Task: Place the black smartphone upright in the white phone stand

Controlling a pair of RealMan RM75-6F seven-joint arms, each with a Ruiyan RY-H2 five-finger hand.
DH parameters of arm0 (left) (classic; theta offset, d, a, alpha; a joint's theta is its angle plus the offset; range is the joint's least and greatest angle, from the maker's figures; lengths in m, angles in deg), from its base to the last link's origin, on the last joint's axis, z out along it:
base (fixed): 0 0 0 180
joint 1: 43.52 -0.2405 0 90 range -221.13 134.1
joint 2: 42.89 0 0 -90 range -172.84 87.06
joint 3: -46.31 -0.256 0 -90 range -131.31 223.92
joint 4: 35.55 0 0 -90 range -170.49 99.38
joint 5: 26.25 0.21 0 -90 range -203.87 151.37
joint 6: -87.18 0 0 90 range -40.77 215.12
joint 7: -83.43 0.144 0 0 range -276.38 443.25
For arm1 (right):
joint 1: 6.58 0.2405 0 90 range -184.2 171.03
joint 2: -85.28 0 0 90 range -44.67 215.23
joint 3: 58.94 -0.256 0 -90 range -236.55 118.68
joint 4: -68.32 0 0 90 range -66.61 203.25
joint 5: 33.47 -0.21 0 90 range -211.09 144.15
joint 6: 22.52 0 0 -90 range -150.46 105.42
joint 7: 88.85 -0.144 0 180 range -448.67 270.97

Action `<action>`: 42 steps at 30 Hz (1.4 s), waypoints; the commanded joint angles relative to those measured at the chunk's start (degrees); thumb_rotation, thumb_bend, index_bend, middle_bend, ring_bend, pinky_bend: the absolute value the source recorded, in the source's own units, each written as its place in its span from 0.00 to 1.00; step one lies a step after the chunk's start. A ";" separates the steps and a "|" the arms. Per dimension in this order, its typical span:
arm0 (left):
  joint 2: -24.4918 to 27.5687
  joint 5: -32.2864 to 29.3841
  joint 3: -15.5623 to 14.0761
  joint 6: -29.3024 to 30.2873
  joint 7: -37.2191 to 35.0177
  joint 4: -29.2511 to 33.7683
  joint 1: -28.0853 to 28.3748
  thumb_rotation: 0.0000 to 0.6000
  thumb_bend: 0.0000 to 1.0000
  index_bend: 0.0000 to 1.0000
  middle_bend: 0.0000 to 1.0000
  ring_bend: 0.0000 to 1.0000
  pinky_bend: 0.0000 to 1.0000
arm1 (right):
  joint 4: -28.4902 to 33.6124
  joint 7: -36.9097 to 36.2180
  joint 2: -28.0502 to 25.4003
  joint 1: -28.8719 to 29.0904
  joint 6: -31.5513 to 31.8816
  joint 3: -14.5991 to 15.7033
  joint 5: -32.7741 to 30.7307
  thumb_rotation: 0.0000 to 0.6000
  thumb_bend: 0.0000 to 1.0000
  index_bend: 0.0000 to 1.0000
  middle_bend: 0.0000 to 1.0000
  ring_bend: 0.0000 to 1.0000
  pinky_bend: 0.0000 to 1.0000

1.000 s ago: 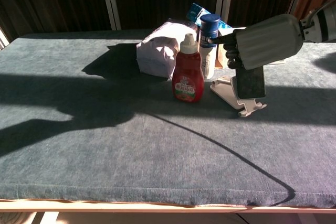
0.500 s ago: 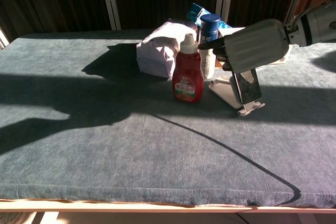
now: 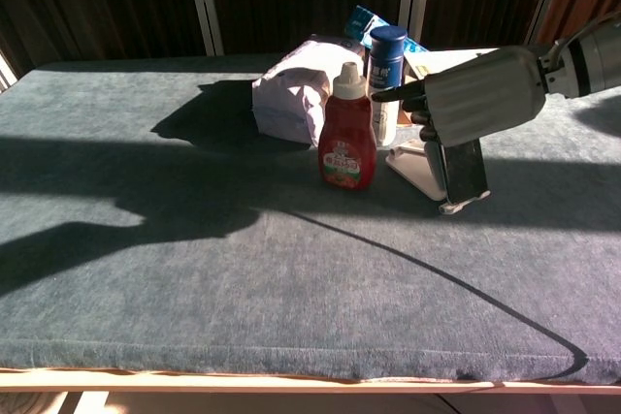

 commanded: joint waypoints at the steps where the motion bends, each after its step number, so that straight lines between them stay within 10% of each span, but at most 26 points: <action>1: 0.01 0.18 -0.14 -0.05 -0.02 0.01 0.04 1.00 0.37 0.00 0.03 0.00 0.06 | -0.11 0.36 0.19 -0.09 -0.32 -0.08 -0.24 1.00 0.31 0.78 0.62 0.43 0.22; 19: 0.28 1.26 -0.69 0.58 -0.65 0.09 -0.15 1.00 0.37 0.00 0.03 0.00 0.06 | 0.66 1.61 0.69 -0.41 -1.05 -0.60 -1.59 1.00 0.31 0.02 0.24 0.21 0.11; 34: 0.93 3.35 -1.39 2.17 -2.18 0.26 -0.66 1.00 0.37 0.00 0.03 0.00 0.06 | 5.77 -5.80 -4.69 -1.67 5.38 -2.35 -3.73 1.00 0.30 0.00 0.03 0.01 0.00; 42: 1.88 5.19 -1.73 5.25 -4.09 0.45 -1.92 1.00 0.37 0.00 0.03 0.00 0.06 | 26.64 -7.42 -5.22 -11.17 23.05 -13.89 -14.54 1.00 0.27 0.00 0.00 0.00 0.00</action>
